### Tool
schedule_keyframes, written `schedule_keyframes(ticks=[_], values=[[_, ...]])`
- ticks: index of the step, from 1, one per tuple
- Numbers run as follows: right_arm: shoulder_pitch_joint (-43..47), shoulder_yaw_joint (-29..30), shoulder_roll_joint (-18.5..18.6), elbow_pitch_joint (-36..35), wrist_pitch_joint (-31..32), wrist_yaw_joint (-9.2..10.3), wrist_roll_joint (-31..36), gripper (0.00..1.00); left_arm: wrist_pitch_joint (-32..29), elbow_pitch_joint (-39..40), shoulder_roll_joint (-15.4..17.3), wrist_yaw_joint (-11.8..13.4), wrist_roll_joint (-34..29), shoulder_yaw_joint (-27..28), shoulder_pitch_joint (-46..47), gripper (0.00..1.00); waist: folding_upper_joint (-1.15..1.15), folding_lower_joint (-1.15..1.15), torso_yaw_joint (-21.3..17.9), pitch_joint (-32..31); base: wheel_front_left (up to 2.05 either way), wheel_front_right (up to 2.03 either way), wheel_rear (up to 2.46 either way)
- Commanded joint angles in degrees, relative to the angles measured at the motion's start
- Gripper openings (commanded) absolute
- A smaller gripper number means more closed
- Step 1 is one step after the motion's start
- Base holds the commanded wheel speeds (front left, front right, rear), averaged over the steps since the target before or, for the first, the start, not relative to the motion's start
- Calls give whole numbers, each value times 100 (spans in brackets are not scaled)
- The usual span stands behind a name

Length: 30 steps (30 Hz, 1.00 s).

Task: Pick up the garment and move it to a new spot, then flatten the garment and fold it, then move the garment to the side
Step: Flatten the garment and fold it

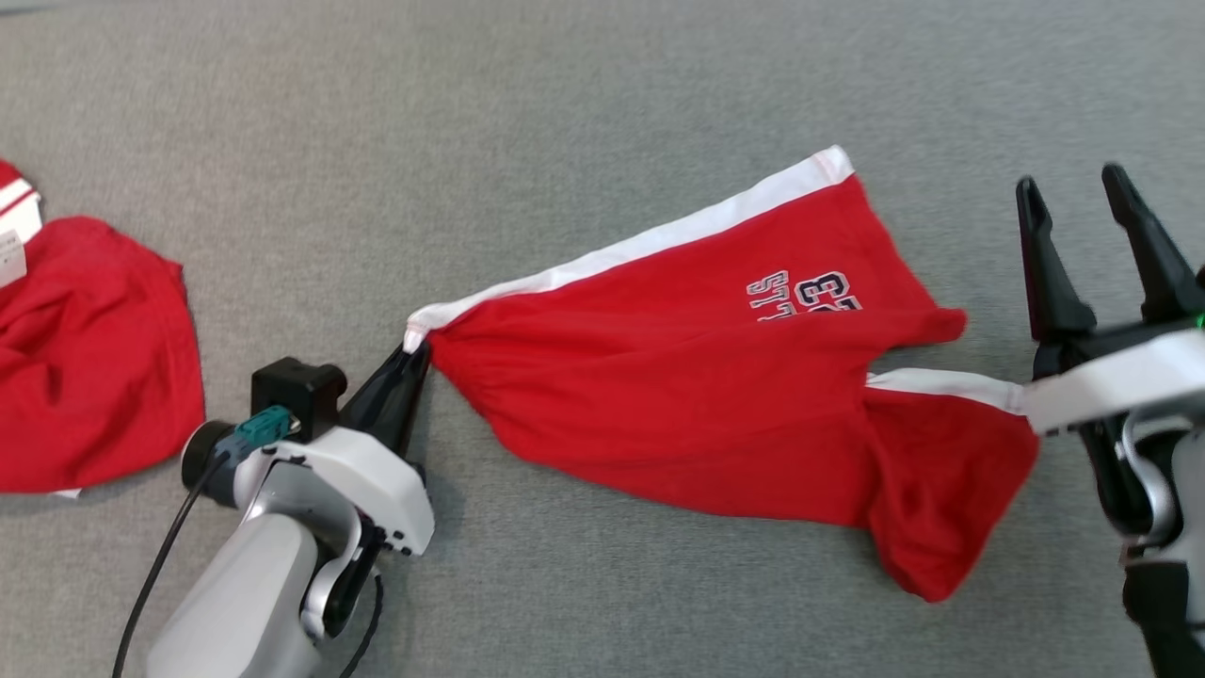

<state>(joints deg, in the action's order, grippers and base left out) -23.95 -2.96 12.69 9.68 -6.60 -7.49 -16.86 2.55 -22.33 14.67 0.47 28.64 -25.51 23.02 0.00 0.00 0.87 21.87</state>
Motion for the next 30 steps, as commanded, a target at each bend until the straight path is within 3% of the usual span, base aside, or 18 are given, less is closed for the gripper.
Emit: schedule_keyframes(ticks=[1,17,25,26,28,30], values=[[-116,-46,78,56,41,-1,-31,100,35,7,-3,-34,-35,-4,127,0,0,0,183,210,0,0,0],[-1839,-1912,1260,1263,1361,-1,-1173,100,450,-445,-344,-184,-152,-266,676,0,0,0,767,853,0,0,0],[-2340,-2590,1525,1797,2028,0,-1707,97,629,-670,-414,-214,-149,-309,801,0,0,0,877,926,0,0,0],[-2384,-2646,1555,1858,2066,0,-1754,45,658,-692,-422,-211,-153,-316,810,0,0,0,886,921,0,0,0],[-2442,-2699,1578,1932,2074,0,-1839,0,741,-709,-429,-205,-163,-318,834,0,0,0,898,909,0,0,0],[-2471,-2715,1577,1949,2053,0,-1901,0,779,-709,-433,-203,-166,-319,847,0,0,0,902,901,0,0,0]])
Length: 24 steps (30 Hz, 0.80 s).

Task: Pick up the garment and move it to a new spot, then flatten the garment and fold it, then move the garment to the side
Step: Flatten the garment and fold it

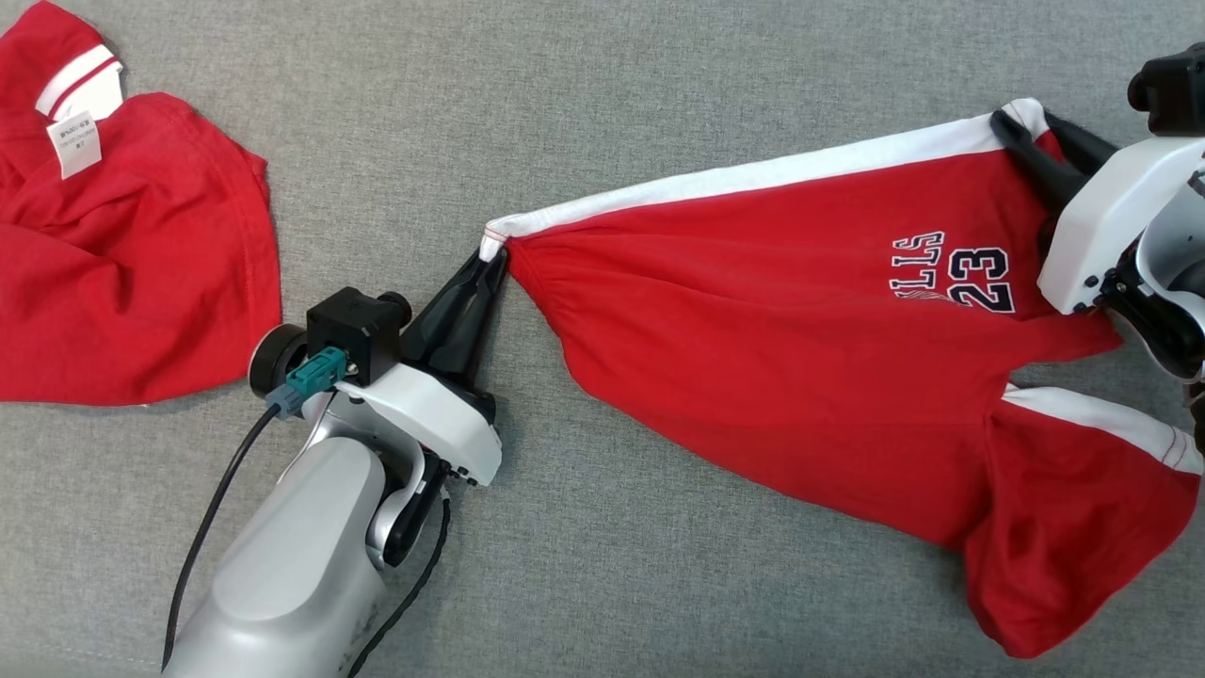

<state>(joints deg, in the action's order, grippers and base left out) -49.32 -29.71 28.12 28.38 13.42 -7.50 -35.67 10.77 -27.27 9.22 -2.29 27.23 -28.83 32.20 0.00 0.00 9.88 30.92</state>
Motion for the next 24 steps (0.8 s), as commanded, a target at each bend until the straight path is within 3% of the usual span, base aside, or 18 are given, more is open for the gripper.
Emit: schedule_keyframes(ticks=[1,16,24], values=[[34,-47,35,74,-19,1,-59,0,0,-200,110,85,-36,21,-53,0,0,0,1,-13,0,0,0],[555,316,-123,-802,-2029,1,-968,0,330,624,454,399,-198,317,6,0,0,0,-473,-656,0,0,0],[864,683,-107,-1389,-2670,1,-906,0,328,1358,705,631,-210,575,18,0,0,0,-848,-1133,0,0,0]])
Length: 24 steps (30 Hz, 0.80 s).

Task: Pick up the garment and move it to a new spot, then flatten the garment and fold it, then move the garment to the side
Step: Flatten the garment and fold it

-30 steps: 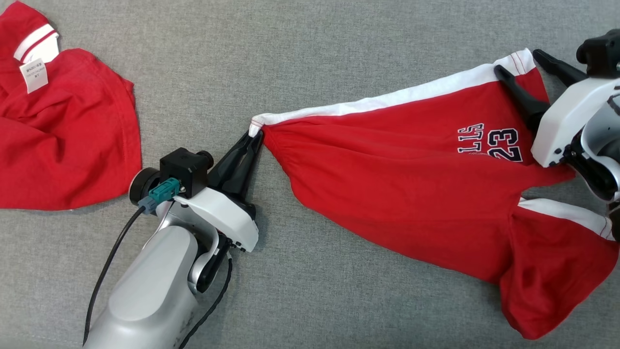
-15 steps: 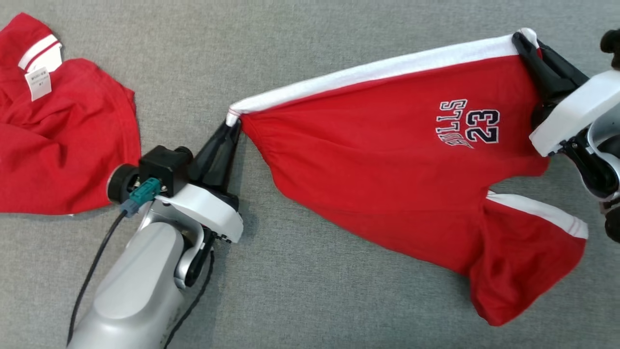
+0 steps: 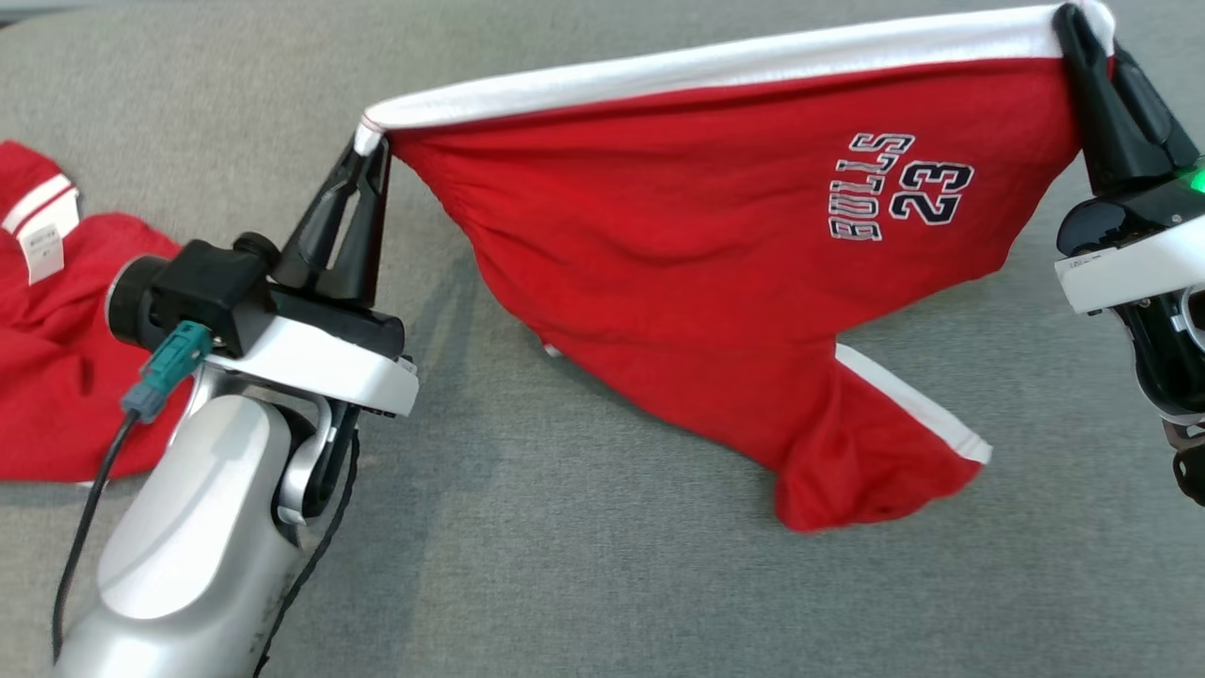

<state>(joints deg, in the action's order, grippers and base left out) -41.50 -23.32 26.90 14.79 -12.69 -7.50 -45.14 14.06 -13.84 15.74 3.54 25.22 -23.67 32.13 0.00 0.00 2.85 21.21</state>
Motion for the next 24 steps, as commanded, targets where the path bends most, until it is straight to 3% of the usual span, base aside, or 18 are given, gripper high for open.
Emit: schedule_keyframes(ticks=[1,12,19,24], values=[[115,100,5,-88,-85,1,60,0,-10,99,99,83,-2,95,33,0,0,0,-187,-223,0,0,0],[246,560,-144,-563,49,1,155,0,-287,1023,419,170,-49,233,369,0,0,0,-647,-691,0,0,0],[-113,520,-175,-443,268,1,-57,0,-445,1034,359,27,9,168,819,0,0,0,-765,-561,0,0,0],[-816,402,-122,-155,395,0,-208,0,-505,682,237,-236,33,91,1655,0,0,0,-780,-361,0,0,0]])
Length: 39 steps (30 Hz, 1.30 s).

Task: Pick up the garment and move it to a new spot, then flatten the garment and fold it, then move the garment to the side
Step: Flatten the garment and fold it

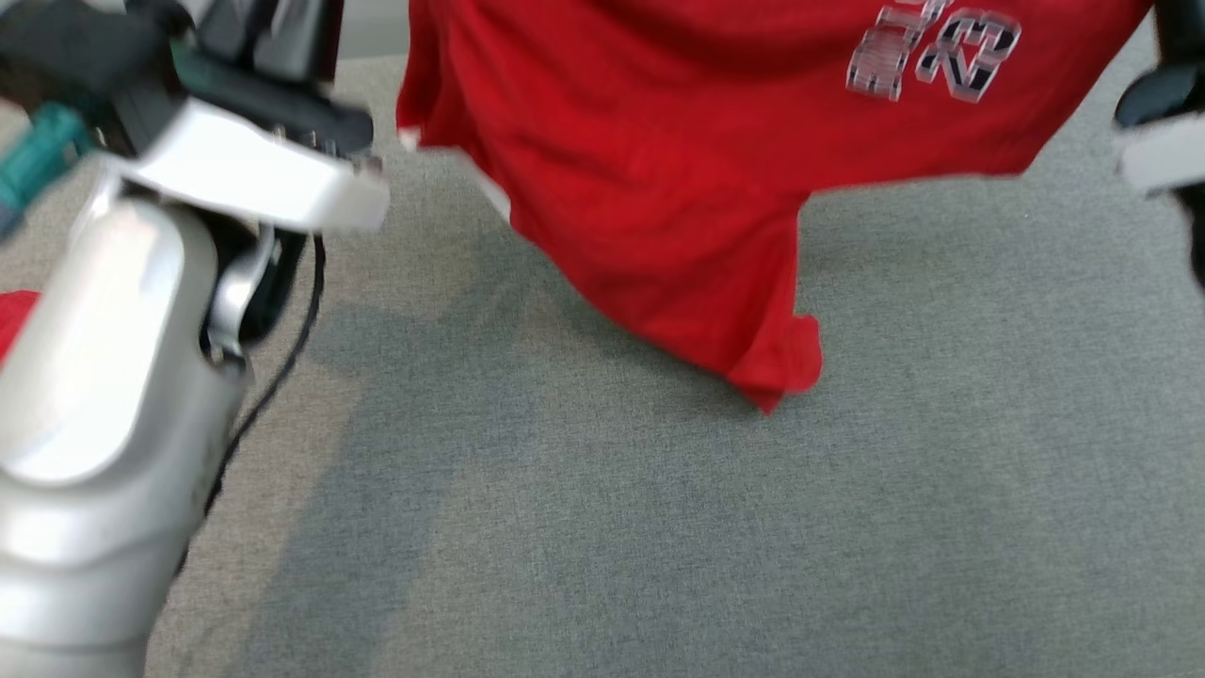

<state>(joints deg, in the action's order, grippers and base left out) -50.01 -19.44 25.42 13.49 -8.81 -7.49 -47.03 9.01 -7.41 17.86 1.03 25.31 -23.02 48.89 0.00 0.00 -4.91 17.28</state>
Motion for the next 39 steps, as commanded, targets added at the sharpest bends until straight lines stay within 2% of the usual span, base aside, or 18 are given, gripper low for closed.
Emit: schedule_keyframes(ticks=[1,7,13,19,24,29,35,39], values=[[-155,-19,39,37,5,-1,-25,0,-8,-69,8,-43,17,16,189,0,0,0,-6,80,0,0,0],[-1533,-185,31,681,-103,-1,-67,0,90,-960,-229,-385,8,-43,1536,0,0,0,13,372,0,0,0],[-2874,-273,-137,1823,-389,-2,77,0,312,-2270,-595,-624,16,-153,2748,0,0,0,125,537,0,0,0],[-3583,-514,-613,2811,-600,-2,270,0,537,-3668,-947,-770,55,-279,3461,0,0,0,140,539,0,0,0],[-3464,-885,-1017,3501,-641,-2,187,0,599,-4620,-1108,-833,225,-302,3453,0,0,0,114,611,0,0,0],[-3004,-1288,-1234,3647,-648,-2,-17,0,612,-5165,-1148,-853,381,-280,3107,0,0,0,100,861,0,0,0],[-1753,-1860,-1233,3339,-646,-2,-292,0,616,-5044,-1164,-850,495,-37,1953,0,0,0,138,960,0,0,0],[-953,-1810,-1193,2929,-647,-2,-414,0,616,-4790,-1096,-850,432,160,1185,0,0,0,141,905,0,0,0]])
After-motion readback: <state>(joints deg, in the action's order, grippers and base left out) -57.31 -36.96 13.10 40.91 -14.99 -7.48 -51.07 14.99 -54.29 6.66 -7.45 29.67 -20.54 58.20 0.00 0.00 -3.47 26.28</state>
